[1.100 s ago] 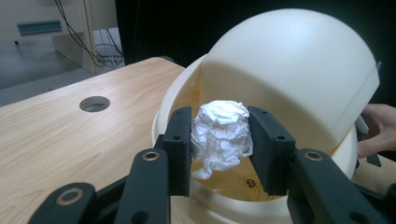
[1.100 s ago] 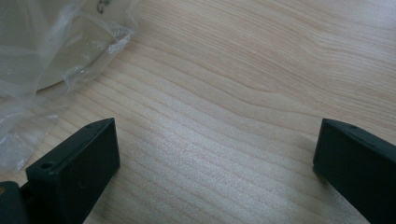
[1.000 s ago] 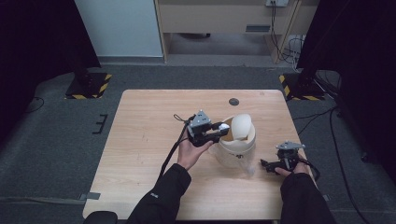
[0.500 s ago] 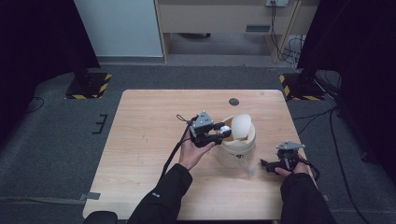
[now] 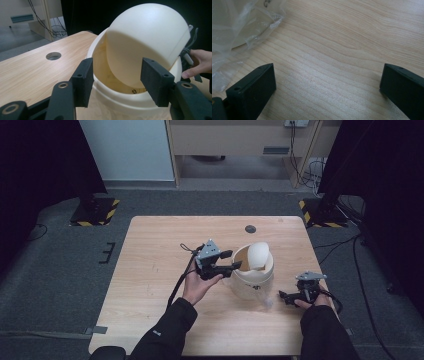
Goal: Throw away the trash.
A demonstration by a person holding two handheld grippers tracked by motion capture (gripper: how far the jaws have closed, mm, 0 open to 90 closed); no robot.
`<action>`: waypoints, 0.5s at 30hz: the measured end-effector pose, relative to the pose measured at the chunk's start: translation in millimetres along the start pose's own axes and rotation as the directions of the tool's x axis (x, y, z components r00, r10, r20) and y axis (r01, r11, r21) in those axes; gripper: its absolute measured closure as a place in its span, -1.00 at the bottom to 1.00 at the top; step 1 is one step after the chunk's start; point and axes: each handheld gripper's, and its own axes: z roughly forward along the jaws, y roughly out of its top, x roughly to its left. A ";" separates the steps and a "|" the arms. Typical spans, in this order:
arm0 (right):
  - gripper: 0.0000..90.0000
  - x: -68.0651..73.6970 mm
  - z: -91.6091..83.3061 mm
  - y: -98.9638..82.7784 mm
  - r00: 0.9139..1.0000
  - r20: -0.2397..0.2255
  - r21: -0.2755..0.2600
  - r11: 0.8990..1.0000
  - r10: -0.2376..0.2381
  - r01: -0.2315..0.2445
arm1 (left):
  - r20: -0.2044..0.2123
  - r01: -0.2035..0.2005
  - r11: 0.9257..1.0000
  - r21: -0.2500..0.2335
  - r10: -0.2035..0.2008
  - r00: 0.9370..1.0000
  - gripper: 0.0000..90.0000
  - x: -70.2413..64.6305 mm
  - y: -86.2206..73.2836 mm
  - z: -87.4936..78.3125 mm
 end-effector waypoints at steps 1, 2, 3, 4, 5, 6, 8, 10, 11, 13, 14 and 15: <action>-0.99 -0.1 0.0 0.0 1.000 0.000 0.001 1.000 -0.002 0.002 | -0.003 -0.001 1.000 -0.003 0.001 1.000 -0.07 0.3 -0.1 -3.2; -0.99 -0.1 0.0 0.0 1.000 0.000 0.001 1.000 -0.002 0.002 | -0.007 -0.002 1.000 -0.004 0.002 1.000 -0.07 0.8 -0.3 -6.6; -0.99 -0.1 0.0 0.0 1.000 0.000 0.000 1.000 -0.001 0.001 | -0.017 -0.009 1.000 -0.002 0.009 1.000 -0.10 2.2 -1.1 -14.6; -0.99 -0.1 0.0 0.0 1.000 0.000 0.000 1.000 -0.001 0.001 | -0.017 -0.009 1.000 -0.002 0.009 1.000 -0.11 2.2 -1.1 -14.6; -0.99 0.0 0.0 0.0 1.000 0.000 0.000 1.000 0.000 0.000 | -0.027 -0.010 1.000 0.002 0.010 1.000 -0.12 3.9 -2.2 -21.3; -0.99 0.0 0.0 0.0 1.000 0.000 0.000 1.000 0.000 0.000 | -0.033 -0.009 1.000 0.004 0.009 0.999 -0.13 5.2 -3.3 -26.1; -0.99 -0.1 0.0 0.0 1.000 0.000 0.000 1.000 -0.001 0.001 | -0.039 -0.008 1.000 0.004 0.008 0.999 -0.16 6.4 -4.1 -29.8; -0.99 0.0 0.0 0.0 1.000 0.000 0.000 1.000 0.001 -0.001 | -0.059 -0.004 1.000 0.006 0.005 0.998 -0.20 9.6 -7.5 -40.5; -0.99 -0.1 0.0 0.0 1.000 0.000 0.000 1.000 -0.002 0.002 | -0.059 -0.004 1.000 0.006 0.005 0.998 -0.22 9.6 -7.5 -40.5; -0.99 0.0 0.0 0.0 1.000 0.000 0.000 1.000 0.000 0.000 | -0.072 -0.007 1.000 0.009 0.007 0.997 -0.25 10.9 -10.3 -46.4; -0.99 0.1 0.0 0.0 1.000 0.001 0.000 1.000 0.001 -0.001 | -0.082 -0.007 1.000 0.017 0.008 0.997 -0.26 12.4 -13.4 -51.4; -0.99 0.0 0.0 0.0 1.000 0.000 0.000 1.000 0.000 0.000 | -0.086 -0.004 1.000 0.017 0.005 0.996 -0.27 13.2 -15.1 -53.5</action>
